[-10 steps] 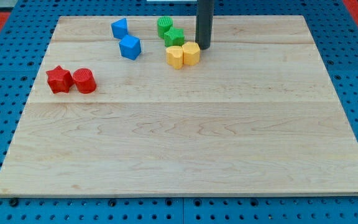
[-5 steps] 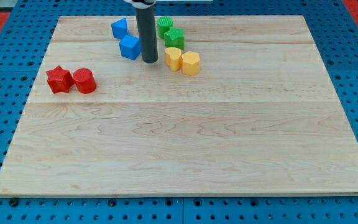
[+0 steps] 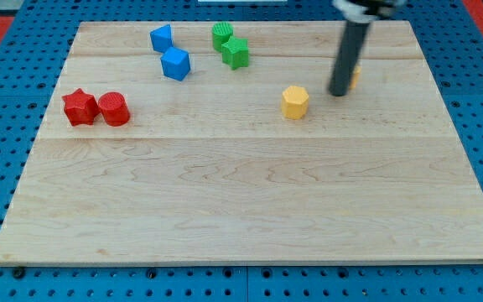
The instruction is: Slide the yellow heart slightly right and down
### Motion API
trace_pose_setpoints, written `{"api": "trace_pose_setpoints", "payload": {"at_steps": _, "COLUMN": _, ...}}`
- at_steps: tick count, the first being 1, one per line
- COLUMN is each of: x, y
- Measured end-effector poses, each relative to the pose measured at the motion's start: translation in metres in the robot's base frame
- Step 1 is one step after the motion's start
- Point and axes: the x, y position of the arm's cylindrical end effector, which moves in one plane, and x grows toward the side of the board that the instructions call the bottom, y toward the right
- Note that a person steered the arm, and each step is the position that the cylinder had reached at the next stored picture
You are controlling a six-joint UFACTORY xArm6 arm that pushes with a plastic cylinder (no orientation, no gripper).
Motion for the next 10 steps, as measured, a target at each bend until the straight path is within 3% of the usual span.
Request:
{"api": "trace_pose_setpoints", "payload": {"at_steps": 1, "x": -0.041, "y": -0.026}}
{"api": "trace_pose_setpoints", "payload": {"at_steps": 2, "x": -0.07, "y": 0.035}}
{"api": "trace_pose_setpoints", "payload": {"at_steps": 3, "x": -0.044, "y": 0.106}}
{"api": "trace_pose_setpoints", "payload": {"at_steps": 4, "x": 0.015, "y": 0.115}}
{"api": "trace_pose_setpoints", "payload": {"at_steps": 5, "x": -0.012, "y": 0.125}}
{"api": "trace_pose_setpoints", "payload": {"at_steps": 6, "x": -0.073, "y": 0.107}}
{"api": "trace_pose_setpoints", "payload": {"at_steps": 7, "x": -0.056, "y": 0.073}}
{"api": "trace_pose_setpoints", "payload": {"at_steps": 8, "x": -0.003, "y": 0.091}}
{"api": "trace_pose_setpoints", "payload": {"at_steps": 9, "x": -0.033, "y": 0.106}}
{"api": "trace_pose_setpoints", "payload": {"at_steps": 10, "x": -0.034, "y": 0.066}}
